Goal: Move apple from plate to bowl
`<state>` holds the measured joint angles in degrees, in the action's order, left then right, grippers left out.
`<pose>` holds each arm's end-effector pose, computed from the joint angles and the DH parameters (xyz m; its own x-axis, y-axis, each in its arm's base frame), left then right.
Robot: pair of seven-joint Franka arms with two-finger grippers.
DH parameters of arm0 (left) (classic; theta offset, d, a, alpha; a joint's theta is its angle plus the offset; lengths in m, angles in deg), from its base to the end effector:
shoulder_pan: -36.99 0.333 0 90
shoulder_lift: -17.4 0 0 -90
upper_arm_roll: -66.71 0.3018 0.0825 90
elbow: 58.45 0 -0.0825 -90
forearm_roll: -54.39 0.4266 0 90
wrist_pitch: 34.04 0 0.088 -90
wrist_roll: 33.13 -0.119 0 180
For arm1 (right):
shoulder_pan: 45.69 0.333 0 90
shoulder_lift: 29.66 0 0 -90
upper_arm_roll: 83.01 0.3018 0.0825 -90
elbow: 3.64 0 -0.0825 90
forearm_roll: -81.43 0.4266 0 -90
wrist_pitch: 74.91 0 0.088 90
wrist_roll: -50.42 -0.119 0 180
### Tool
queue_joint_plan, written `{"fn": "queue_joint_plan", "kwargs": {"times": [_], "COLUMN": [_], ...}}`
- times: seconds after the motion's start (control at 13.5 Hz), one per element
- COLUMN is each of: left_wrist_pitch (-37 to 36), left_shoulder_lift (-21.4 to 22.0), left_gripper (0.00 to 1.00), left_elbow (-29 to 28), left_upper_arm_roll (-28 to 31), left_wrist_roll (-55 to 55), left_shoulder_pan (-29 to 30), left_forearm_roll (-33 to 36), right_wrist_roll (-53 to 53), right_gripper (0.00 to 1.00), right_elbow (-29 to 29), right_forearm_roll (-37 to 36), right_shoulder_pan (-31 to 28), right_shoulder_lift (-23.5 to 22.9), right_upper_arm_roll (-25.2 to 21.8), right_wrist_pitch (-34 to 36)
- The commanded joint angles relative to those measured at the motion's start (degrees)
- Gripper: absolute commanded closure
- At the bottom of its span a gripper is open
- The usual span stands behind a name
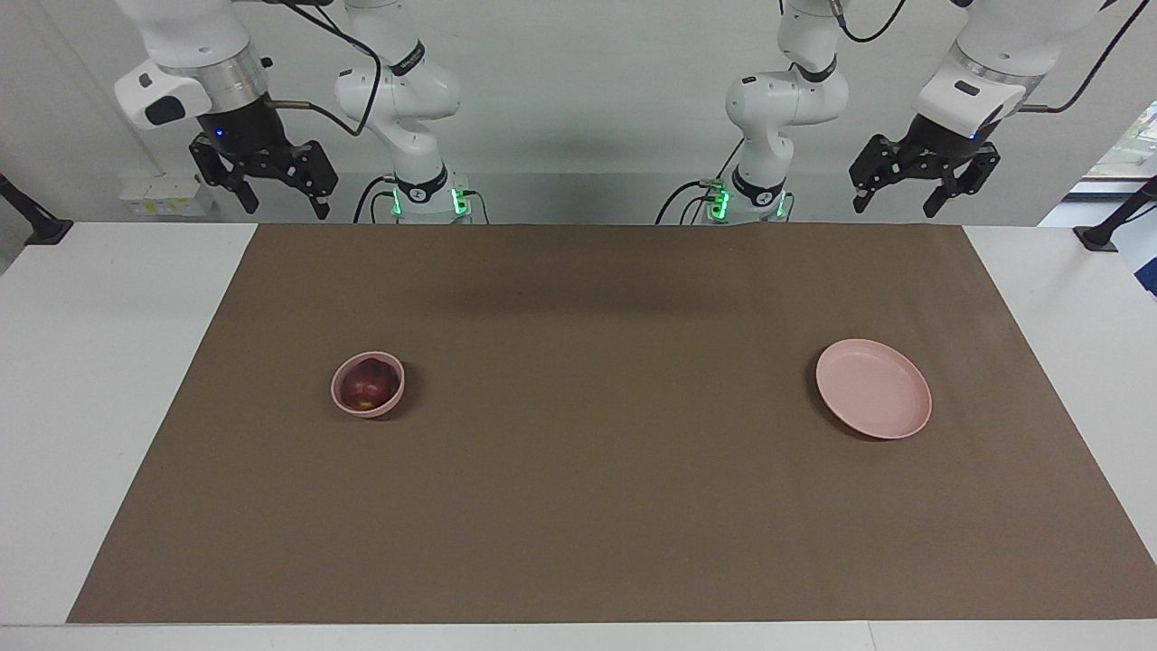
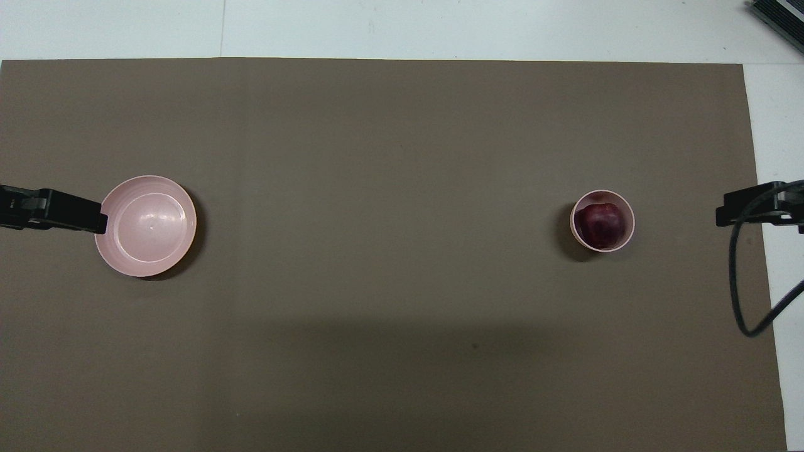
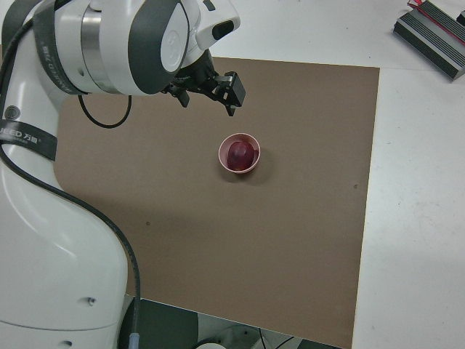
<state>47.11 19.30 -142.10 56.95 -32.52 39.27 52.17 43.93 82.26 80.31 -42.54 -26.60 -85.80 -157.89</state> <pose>0.5639 -0.0810 0.6601 0.9920 -0.1254 -0.0112 -0.1250 -0.9916 0.0326 0.5676 0.0003 0.6550 0.9940 -0.1091 0.0043 -0.1091 -0.9939 0.0164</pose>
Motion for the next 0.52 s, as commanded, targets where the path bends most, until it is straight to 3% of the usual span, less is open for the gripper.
{"fn": "queue_joint_plan", "kwargs": {"times": [0.0, 0.45], "left_wrist_pitch": [-1.08, -1.08], "left_shoulder_lift": [1.0, 1.0], "left_gripper": [0.0, 0.0], "left_elbow": [-0.03, 0.06], "left_upper_arm_roll": [-0.61, -0.52], "left_wrist_roll": [-0.43, -0.52], "left_shoulder_pan": [1.14, 1.23], "left_forearm_roll": [-0.77, -0.68], "right_wrist_roll": [-0.98, -0.46], "right_gripper": [0.0, 0.0], "right_elbow": [9.25, 8.32], "right_forearm_roll": [-1.34, 0.33], "right_shoulder_pan": [-0.16, -1.12], "right_shoulder_lift": [5.53, 4.68], "right_upper_arm_roll": [0.94, 0.42], "right_wrist_pitch": [-3.92, -5.7]}}
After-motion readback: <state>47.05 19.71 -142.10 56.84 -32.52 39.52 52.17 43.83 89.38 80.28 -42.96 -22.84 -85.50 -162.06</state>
